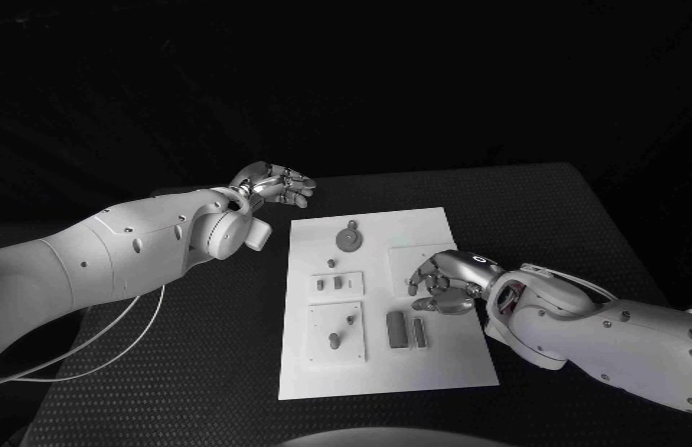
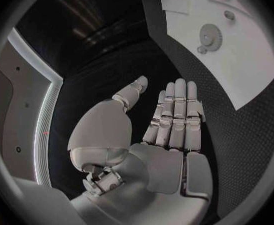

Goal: Assemble the parts on the task board

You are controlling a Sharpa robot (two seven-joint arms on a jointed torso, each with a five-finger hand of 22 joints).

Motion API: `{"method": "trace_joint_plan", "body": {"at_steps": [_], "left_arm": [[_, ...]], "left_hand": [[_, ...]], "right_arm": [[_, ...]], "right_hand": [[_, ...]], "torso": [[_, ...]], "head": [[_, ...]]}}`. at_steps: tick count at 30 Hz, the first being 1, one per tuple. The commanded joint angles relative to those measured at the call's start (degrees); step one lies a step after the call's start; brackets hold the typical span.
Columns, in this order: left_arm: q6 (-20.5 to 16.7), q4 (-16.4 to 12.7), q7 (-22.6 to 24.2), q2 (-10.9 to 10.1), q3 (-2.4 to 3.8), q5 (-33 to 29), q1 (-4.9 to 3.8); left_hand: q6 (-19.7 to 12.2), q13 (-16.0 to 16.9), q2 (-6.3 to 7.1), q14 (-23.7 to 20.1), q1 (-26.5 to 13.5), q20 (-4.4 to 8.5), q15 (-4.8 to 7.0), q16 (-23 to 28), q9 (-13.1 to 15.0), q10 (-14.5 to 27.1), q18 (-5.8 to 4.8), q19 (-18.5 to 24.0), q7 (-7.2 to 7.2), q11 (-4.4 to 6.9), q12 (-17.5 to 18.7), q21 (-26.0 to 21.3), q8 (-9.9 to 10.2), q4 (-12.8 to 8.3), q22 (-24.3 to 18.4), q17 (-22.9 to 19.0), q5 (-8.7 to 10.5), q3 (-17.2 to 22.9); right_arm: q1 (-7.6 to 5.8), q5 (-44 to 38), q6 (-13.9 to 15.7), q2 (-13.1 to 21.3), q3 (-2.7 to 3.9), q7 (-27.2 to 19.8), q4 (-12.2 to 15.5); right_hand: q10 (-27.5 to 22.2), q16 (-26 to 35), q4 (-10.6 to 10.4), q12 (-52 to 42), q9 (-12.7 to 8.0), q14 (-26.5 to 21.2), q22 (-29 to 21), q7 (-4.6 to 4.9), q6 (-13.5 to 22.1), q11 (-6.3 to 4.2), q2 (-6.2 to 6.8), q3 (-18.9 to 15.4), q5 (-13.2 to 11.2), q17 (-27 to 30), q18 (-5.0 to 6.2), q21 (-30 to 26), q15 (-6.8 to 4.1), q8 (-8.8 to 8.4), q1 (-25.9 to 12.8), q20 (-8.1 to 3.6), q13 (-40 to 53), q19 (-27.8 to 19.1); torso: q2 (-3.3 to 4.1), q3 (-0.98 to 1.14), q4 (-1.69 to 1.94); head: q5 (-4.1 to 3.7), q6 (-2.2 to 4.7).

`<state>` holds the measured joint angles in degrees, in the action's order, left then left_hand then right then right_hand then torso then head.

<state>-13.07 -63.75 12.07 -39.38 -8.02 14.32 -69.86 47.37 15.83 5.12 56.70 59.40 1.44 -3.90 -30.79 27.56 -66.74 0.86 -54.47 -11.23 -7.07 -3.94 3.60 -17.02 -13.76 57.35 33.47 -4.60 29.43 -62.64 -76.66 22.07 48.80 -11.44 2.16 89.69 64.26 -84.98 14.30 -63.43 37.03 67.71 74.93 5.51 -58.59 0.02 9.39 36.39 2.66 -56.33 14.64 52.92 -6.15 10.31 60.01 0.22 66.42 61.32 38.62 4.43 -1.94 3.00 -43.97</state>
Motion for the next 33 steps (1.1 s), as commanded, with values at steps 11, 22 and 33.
{"method": "trace_joint_plan", "body": {"at_steps": [11,22,33], "left_arm": [[2.06,2.71,2.12,0.79,0.02,-1.51,-0.06],[3.93,6.47,4.18,1.47,0.08,-5.61,-0.30],[6.94,10.60,5.23,3.85,0.10,-9.69,-0.06]], "left_hand": [[0.39,-0.22,-0.23,-0.34,-0.45,-0.20,-0.58,0.97,0.08,0.58,-0.43,0.87,0.51,-0.21,0.02,0.25,-0.51,0.30,-0.19,0.19,-0.19,-0.16],[-1.13,-2.86,-1.06,-5.79,-0.80,-1.79,-2.26,7.12,-0.56,6.05,-0.85,5.18,1.63,-0.45,0.27,-0.02,0.05,-0.30,-2.38,-0.83,0.42,0.07],[-4.05,-7.02,-1.51,-11.94,-2.45,-4.19,-3.86,12.69,-1.23,11.70,-0.86,10.51,2.44,-0.10,0.17,0.00,1.21,-1.07,-8.71,-3.04,1.16,-0.45]], "right_arm": [[-2.87,32.81,-5.07,-8.87,4.99,-17.76,-23.39],[-2.80,47.66,-14.44,-17.83,10.03,-21.52,-41.21],[-2.11,48.34,-15.32,-19.87,11.03,-22.27,-43.71]], "right_hand": [[-5.55,9.11,0.24,7.75,-0.48,-7.49,-1.01,2.88,6.07,1.97,-1.45,0.72,0.24,6.24,-0.49,-6.21,2.20,-1.26,-0.36,3.10,-6.15,-7.65],[-11.82,48.81,2.10,41.71,-1.03,-23.01,-11.42,4.60,10.20,7.82,-5.54,3.23,0.18,26.65,-6.68,-28.63,13.92,-1.28,-1.82,10.00,-36.68,-32.00],[-10.57,59.81,2.00,53.12,-2.48,-27.61,-13.91,4.63,13.20,8.73,-6.85,-2.86,0.23,33.33,-8.39,-35.38,15.71,-1.01,-2.97,11.63,-49.75,-37.42]], "torso": [[-0.97,-0.89,-0.76],[-3.45,-2.25,-1.36],[-5.33,-2.38,-1.40]], "head": [[-1.51,7.29],[-1.02,13.40],[-0.05,14.18]]}}
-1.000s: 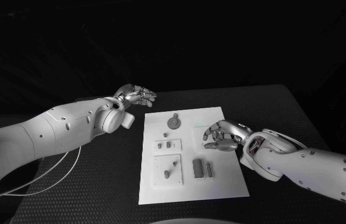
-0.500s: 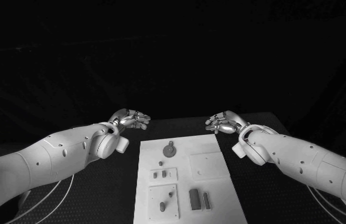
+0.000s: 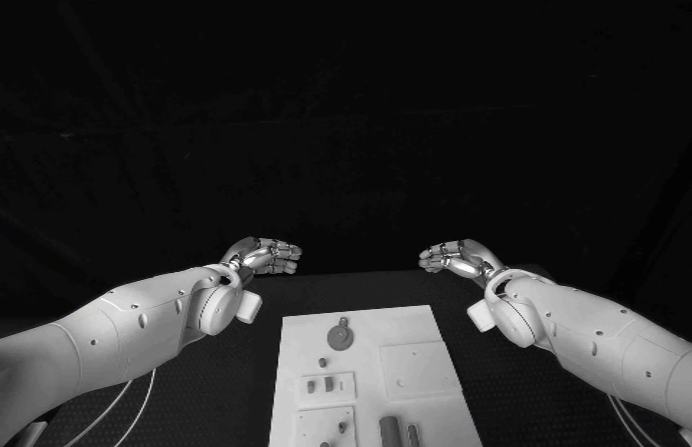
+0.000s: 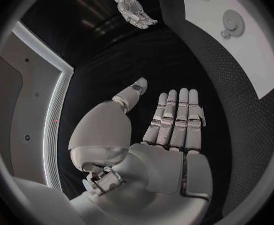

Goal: Assemble the parts on the task board

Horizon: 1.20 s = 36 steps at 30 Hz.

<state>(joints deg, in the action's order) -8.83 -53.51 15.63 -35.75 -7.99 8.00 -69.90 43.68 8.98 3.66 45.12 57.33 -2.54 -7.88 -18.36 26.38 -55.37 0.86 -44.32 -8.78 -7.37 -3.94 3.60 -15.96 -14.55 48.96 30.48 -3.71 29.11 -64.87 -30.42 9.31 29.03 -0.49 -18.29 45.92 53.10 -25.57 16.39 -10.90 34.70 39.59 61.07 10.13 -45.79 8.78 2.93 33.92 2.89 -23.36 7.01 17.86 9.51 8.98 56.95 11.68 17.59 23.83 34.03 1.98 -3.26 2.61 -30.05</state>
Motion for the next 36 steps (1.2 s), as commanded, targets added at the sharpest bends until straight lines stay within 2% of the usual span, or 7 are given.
{"method": "trace_joint_plan", "body": {"at_steps": [1,4,5,7,8,19,36], "left_arm": [[2.85,0.48,1.63,0.31,0.06,-3.36,0.04],[3.16,0.59,1.56,0.43,0.06,-3.36,0.08],[0.92,0.60,0.30,0.24,0.02,-1.32,0.06],[0.58,0.25,0.43,0.15,0.09,-1.38,0.15],[0.25,-0.09,0.55,0.07,0.16,-1.44,0.24],[-11.64,-12.26,5.11,-2.95,2.78,-3.63,3.42],[-34.46,-35.59,13.84,-8.73,7.80,-7.84,9.52]], "left_hand": [[-0.38,-0.22,-0.08,-0.35,-0.38,-0.21,0.14,0.28,-0.05,0.34,-0.86,0.36,0.01,0.22,0.16,0.01,0.15,-0.31,-0.42,-0.06,0.28,-0.14],[-0.44,-0.38,-0.21,-0.30,-0.46,-0.21,0.15,0.33,-0.05,0.38,-0.86,0.27,0.01,0.23,0.14,0.05,0.15,-0.34,-0.71,-0.09,0.28,-0.19],[-43.68,-8.98,-3.66,-45.12,-57.33,2.54,7.88,18.36,-26.38,55.37,-0.86,44.32,8.78,7.37,3.94,-3.60,15.96,14.55,-48.96,-30.48,3.71,-29.11],[-43.68,-8.98,-3.66,-45.12,-57.33,2.54,7.88,18.36,-26.38,55.37,-0.86,44.32,8.78,7.37,3.94,-3.60,15.96,14.55,-48.96,-30.48,3.71,-29.11],[-43.68,-8.98,-3.66,-45.12,-57.33,2.54,7.88,18.36,-26.38,55.37,-0.86,44.32,8.78,7.37,3.94,-3.60,15.96,14.55,-48.96,-30.48,3.71,-29.11],[-43.68,-8.98,-3.66,-45.12,-57.33,2.54,7.88,18.36,-26.38,55.37,-0.86,44.32,8.78,7.37,3.94,-3.60,15.96,14.55,-48.96,-30.48,3.71,-29.11],[-43.68,-8.98,-3.66,-45.12,-57.33,2.54,7.88,18.36,-26.38,55.37,-0.86,44.32,8.78,7.37,3.94,-3.60,15.96,14.55,-48.96,-30.48,3.71,-29.11]], "right_arm": [[0.12,2.10,-2.57,-0.02,0.10,-1.81,0.15],[0.12,2.10,-2.72,0.17,0.12,-1.72,0.17],[0.11,0.87,-0.74,0.09,0.10,-0.42,0.10],[0.14,1.02,-0.56,0.17,0.10,-0.47,0.32],[0.19,1.33,-0.19,0.34,0.10,-0.59,0.79],[1.46,9.53,9.67,4.65,0.21,-3.67,12.98],[4.35,28.16,32.09,14.47,0.46,-10.66,40.68]], "right_hand": [[0.99,0.66,-0.11,0.97,-0.30,0.72,-0.04,0.10,0.44,0.03,-0.41,-0.62,0.00,0.61,-0.75,-0.52,0.12,0.44,0.12,0.20,-1.57,0.14],[1.67,1.09,-0.24,1.65,-0.60,1.15,0.01,0.27,0.56,0.19,-0.61,-0.93,0.01,1.02,-0.64,-0.84,0.24,0.64,0.11,0.23,-2.77,0.40],[-53.10,25.57,-16.39,10.90,-34.70,-39.59,-18.32,-10.13,45.79,-8.78,-2.93,-33.92,-2.89,23.36,-7.01,-17.86,-9.51,-8.98,-56.95,-11.68,-17.59,-23.83],[-53.10,25.57,-16.39,10.90,-34.70,-39.59,-19.85,-10.13,45.79,-8.78,-2.93,-33.92,-2.89,23.36,-7.01,-17.86,-9.51,-8.98,-56.95,-11.68,-17.59,-23.83],[-53.10,25.57,-16.39,10.90,-34.70,-39.59,-61.07,-10.13,45.79,-8.78,-2.93,-33.92,-2.89,23.36,-7.01,-17.86,-9.51,-8.98,-56.95,-11.68,-17.59,-23.83],[-53.10,25.57,-16.39,10.90,-34.70,-39.59,-61.07,-10.13,45.79,-8.78,-2.93,-33.92,-2.89,23.36,-7.01,-17.86,-9.51,-8.98,-56.95,-11.68,-17.59,-23.83],[-53.10,25.57,-16.39,10.90,-34.70,-39.59,-61.07,-10.13,45.79,-8.78,-2.93,-33.92,-2.89,23.36,-7.01,-17.86,-9.51,-8.98,-56.95,-11.68,-17.59,-23.83]], "torso": [[-0.80,0.12,-0.11],[-0.87,0.22,-0.13],[-0.55,0.08,-0.08],[-0.61,0.03,0.00],[-0.73,-0.08,0.17],[-2.73,-1.87,3.09],[-2.85,-1.98,3.26]], "head": [[0.38,0.33],[0.38,0.36],[0.31,0.27],[0.24,0.16],[0.09,-0.08],[-2.45,-4.09],[-2.61,-4.33]]}}
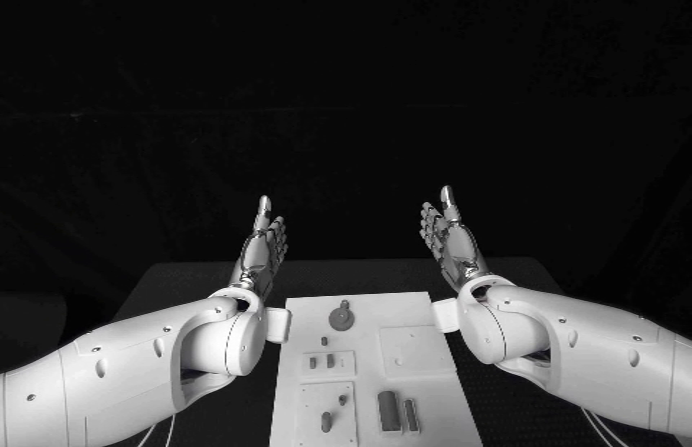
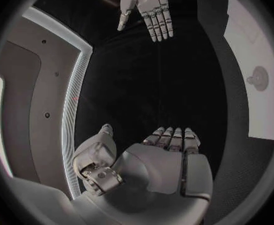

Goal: Assemble the parts on the task board

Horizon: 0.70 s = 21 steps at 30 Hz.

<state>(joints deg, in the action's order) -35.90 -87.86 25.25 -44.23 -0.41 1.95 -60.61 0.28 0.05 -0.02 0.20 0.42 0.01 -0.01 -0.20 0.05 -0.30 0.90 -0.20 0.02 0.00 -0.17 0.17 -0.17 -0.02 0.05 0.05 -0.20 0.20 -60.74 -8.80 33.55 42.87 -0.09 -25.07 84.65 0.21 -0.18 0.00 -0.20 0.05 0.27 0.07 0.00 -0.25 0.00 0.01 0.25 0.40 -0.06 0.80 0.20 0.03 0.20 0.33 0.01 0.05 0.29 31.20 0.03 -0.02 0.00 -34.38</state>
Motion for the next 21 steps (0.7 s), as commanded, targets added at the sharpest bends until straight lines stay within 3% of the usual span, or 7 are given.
{"method": "trace_joint_plan", "body": {"at_steps": [1,6,21], "left_arm": [[-7.77,-1.63,4.37,-0.34,0.31,-1.86,0.33],[-8.22,-2.09,4.55,-0.46,0.41,-1.95,0.45],[-8.22,-2.09,4.55,-0.46,0.41,-1.95,0.45]], "left_hand": [[-0.28,-0.05,0.02,-0.20,-0.42,-0.01,0.01,0.20,-0.05,0.30,-0.90,0.20,-0.02,0.00,0.17,-0.17,0.17,0.02,-0.05,-0.05,0.20,-0.20],[-0.28,-0.05,0.02,-0.20,-0.42,-0.01,0.01,0.20,-0.05,0.30,-0.90,0.20,-0.02,0.00,0.17,-0.17,0.17,0.02,-0.05,-0.05,0.20,-0.20],[-0.28,-0.05,0.02,-0.20,-0.42,-0.01,0.01,0.20,-0.05,0.30,-0.90,0.20,-0.02,0.00,0.17,-0.17,0.17,0.02,-0.05,-0.05,0.20,-0.20]], "right_arm": [[0.32,7.09,8.51,0.92,0.07,-4.08,2.77],[0.57,8.75,10.50,1.79,0.09,-4.70,5.22],[0.58,8.80,10.57,1.82,0.09,-4.72,5.30]], "right_hand": [[-0.21,0.18,0.00,0.20,-0.05,-0.27,-0.07,0.00,0.25,0.00,-0.01,-0.25,-0.40,0.06,-0.80,-0.20,-0.03,-0.20,-0.33,-0.01,-0.05,-0.29],[-0.21,0.18,0.00,0.20,-0.05,-0.27,-0.07,0.00,0.25,0.00,-0.01,-0.25,-0.40,0.06,-0.80,-0.20,-0.03,-0.20,-0.33,-0.01,-0.05,-0.29],[-0.21,0.18,0.00,0.20,-0.05,-0.27,-0.07,0.00,0.25,0.00,-0.01,-0.25,-0.40,0.06,-0.80,-0.20,-0.03,-0.20,-0.33,-0.01,-0.05,-0.29]], "torso": [[-0.02,-0.03,0.02],[-0.02,-0.03,0.02],[-0.02,-0.03,0.02]], "head": [[0.00,0.00],[0.00,0.00],[0.00,0.00]]}}
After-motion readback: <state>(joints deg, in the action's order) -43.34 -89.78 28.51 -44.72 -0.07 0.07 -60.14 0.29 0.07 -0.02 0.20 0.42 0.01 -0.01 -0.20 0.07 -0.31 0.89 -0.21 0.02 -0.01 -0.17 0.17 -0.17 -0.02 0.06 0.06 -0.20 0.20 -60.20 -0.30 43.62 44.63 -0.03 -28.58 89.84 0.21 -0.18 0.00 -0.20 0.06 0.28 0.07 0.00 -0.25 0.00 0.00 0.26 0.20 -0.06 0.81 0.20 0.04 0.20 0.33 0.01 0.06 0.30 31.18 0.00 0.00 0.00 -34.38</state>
